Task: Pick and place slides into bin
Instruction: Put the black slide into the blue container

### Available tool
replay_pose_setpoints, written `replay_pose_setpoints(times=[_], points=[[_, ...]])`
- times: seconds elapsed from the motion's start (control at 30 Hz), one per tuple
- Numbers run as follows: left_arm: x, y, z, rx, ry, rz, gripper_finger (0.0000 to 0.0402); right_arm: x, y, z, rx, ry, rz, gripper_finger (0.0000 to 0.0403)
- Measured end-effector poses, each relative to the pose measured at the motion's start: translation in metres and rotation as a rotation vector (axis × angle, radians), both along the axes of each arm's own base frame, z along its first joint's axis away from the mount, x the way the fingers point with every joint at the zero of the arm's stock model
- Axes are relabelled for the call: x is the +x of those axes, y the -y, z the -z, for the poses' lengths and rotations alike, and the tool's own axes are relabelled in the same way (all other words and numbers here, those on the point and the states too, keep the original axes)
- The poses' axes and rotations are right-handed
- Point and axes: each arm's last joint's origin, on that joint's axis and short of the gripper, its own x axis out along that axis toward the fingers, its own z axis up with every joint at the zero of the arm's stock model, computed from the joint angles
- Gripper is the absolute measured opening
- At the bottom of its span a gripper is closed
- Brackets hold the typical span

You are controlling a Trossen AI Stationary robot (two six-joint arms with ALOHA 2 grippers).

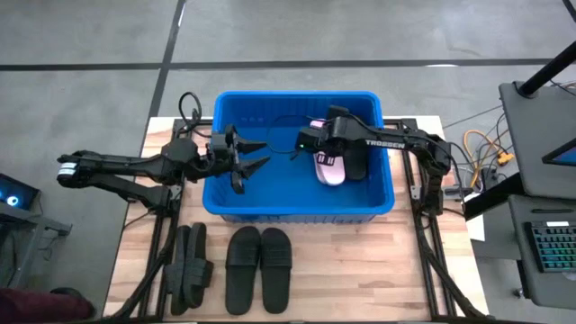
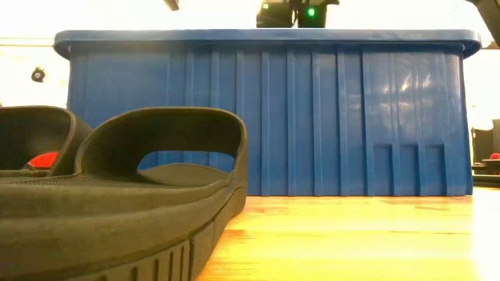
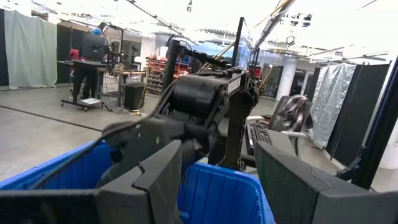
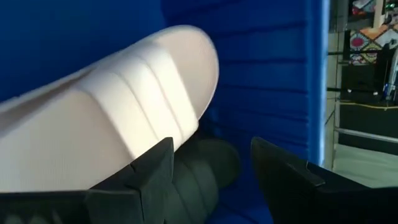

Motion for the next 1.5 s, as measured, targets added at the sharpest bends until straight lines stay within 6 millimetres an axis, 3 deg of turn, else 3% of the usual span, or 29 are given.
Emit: replay_pose_setpoints(times=[0.23,0.4,0.67,0.83,1.0,1.2,1.33,1.5], points=[[0.0,0.0,0.0,0.0,0.0,0.0,0.019,0.005,-0.003,-0.029,0.122,0.171,0.025,0.0206],[0.0,0.0,0.0,0.0,0.0,0.0,0.019,0.003,-0.016,-0.074,0.191,0.377,-0.018,0.0206],[0.0,0.0,0.0,-0.001,-0.001,0.0,0.019,-0.024,-0.072,-0.169,0.12,0.897,-0.322,0.0206],[0.0,0.0,0.0,-0.001,0.0,0.0,0.019,-0.055,-0.113,-0.203,0.163,1.169,-0.654,0.0204],[0.0,0.0,0.0,-0.001,-0.001,0.0,0.019,-0.1,-0.126,-0.195,0.218,1.282,-0.684,0.0185],[0.0,0.0,0.0,-0.003,0.0,0.0,0.019,-0.151,-0.123,-0.152,0.31,1.405,-0.616,0.0151],[0.0,0.0,0.0,-0.004,0.0,0.0,0.019,-0.169,-0.12,-0.119,0.291,1.556,-0.63,0.0132],[0.0,0.002,0.0,-0.085,0.022,0.072,0.019,-0.177,-0.119,-0.075,0.248,1.706,-0.621,0.0117]])
